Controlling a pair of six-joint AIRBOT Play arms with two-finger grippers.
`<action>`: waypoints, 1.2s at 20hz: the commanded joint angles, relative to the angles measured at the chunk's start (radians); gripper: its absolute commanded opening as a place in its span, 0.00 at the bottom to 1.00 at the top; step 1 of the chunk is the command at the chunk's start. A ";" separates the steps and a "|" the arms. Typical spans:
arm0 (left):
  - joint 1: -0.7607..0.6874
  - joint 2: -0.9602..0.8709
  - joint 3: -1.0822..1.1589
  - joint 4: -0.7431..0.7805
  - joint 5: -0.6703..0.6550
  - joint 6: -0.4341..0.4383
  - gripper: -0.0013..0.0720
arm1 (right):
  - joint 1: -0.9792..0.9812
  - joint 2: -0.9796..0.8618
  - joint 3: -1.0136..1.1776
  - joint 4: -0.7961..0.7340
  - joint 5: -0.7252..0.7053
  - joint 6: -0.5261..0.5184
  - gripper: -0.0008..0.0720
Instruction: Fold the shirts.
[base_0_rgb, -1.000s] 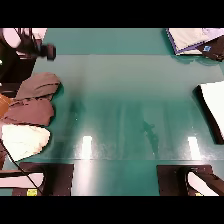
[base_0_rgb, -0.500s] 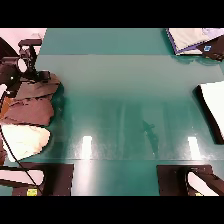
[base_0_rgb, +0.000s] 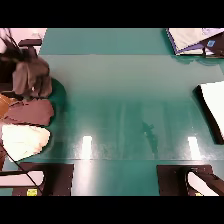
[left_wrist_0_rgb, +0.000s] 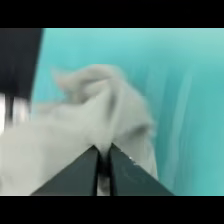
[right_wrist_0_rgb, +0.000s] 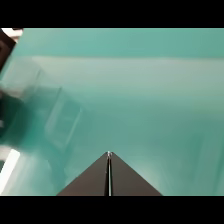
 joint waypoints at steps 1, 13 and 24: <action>-0.061 0.157 0.201 -0.080 -0.070 0.167 0.05 | 0.001 0.000 0.114 0.000 -0.009 0.000 0.04; -0.788 0.109 0.117 -0.163 -0.254 0.221 0.05 | 0.001 0.000 0.270 0.001 0.075 0.000 0.04; -0.679 -0.099 0.095 -0.273 -0.192 0.203 0.76 | 0.001 0.000 0.269 0.000 0.090 0.000 0.04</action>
